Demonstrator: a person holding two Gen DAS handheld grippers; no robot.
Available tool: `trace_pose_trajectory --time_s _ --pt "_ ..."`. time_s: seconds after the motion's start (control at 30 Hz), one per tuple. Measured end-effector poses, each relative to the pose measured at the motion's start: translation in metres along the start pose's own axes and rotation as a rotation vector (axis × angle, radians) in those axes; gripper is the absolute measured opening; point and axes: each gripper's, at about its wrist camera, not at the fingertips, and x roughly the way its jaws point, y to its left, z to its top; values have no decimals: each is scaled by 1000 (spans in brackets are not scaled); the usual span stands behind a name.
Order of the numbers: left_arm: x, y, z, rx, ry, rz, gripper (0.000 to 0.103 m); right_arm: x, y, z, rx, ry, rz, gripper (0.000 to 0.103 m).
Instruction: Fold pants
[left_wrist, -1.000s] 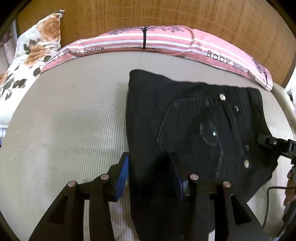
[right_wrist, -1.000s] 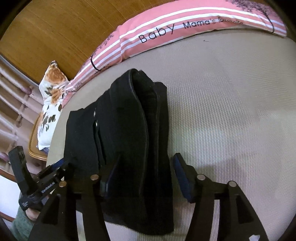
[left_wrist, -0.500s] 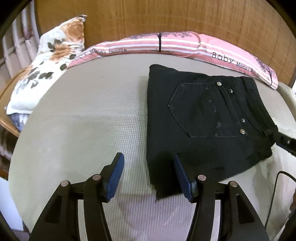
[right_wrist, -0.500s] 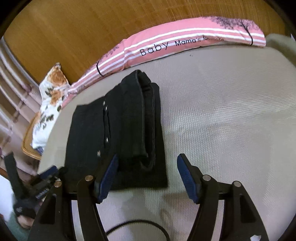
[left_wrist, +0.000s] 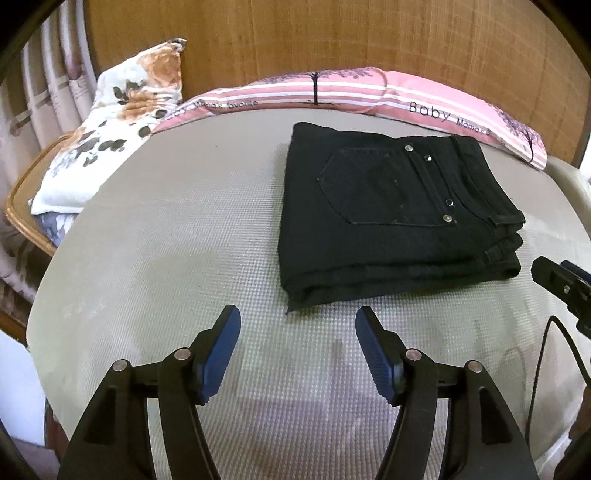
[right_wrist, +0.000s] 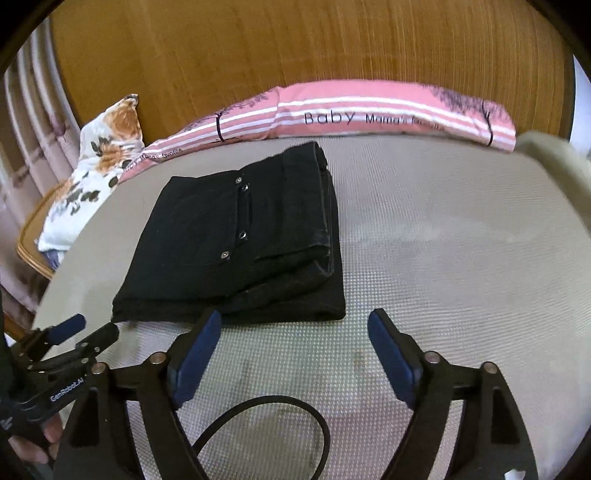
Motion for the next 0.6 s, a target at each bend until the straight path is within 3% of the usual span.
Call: trace_pose_trajectory --time_s 0.27,0.6 --pt "-12 -4 -12 -6 -26 30 66 -21 20 -6 -80 -73 -62 97" --pt "-19 -9 -16 7 -46 40 66 -22 18 -12 -43 -54 -54 97"
